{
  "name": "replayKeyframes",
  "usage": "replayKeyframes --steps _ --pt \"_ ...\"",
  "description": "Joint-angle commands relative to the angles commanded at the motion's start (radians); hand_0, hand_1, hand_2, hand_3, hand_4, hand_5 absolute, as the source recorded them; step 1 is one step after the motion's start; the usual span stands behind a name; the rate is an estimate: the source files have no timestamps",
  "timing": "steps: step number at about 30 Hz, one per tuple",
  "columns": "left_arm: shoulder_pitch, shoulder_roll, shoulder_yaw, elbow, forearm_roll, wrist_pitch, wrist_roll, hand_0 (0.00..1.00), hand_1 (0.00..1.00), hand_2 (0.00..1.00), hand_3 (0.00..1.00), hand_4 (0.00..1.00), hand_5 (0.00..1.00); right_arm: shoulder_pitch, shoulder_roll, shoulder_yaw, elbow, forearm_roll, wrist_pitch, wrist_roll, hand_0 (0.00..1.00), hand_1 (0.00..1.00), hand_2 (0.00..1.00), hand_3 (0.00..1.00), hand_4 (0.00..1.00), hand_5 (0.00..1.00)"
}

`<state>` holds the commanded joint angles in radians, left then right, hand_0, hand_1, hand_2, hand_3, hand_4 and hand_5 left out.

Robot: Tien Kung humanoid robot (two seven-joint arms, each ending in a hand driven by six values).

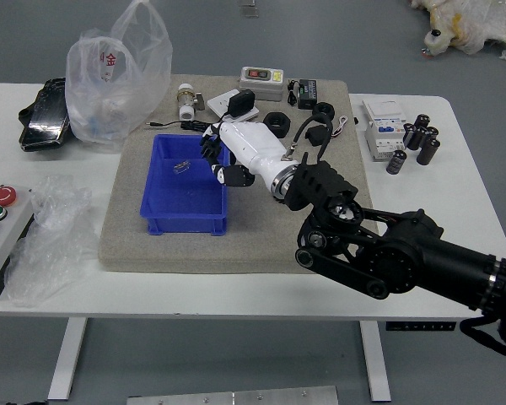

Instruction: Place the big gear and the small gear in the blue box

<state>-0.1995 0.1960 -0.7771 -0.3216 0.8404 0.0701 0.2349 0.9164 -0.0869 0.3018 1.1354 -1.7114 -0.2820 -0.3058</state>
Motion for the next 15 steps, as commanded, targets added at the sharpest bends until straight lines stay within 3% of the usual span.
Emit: replayKeyframes --steps 5,6,15 --pt "-0.001 0.000 -0.002 0.000 0.004 -0.001 0.001 0.651 0.602 0.571 0.684 0.668 0.356 0.010 0.017 -0.026 -0.017 -0.003 0.019 -0.003 0.351 0.595 0.648 0.663 0.434 0.180" --pt "-0.002 0.000 -0.002 0.000 0.005 -0.002 0.002 0.651 0.602 0.571 0.684 0.668 0.356 0.011 0.020 -0.029 -0.021 -0.003 0.024 -0.005 0.417 0.695 0.765 0.727 0.495 0.180" --pt "-0.003 -0.001 -0.001 -0.001 0.003 -0.002 0.001 0.652 0.602 0.571 0.684 0.669 0.357 0.009 0.028 -0.052 -0.044 0.002 0.071 -0.032 0.451 0.729 0.800 0.769 0.541 0.201"
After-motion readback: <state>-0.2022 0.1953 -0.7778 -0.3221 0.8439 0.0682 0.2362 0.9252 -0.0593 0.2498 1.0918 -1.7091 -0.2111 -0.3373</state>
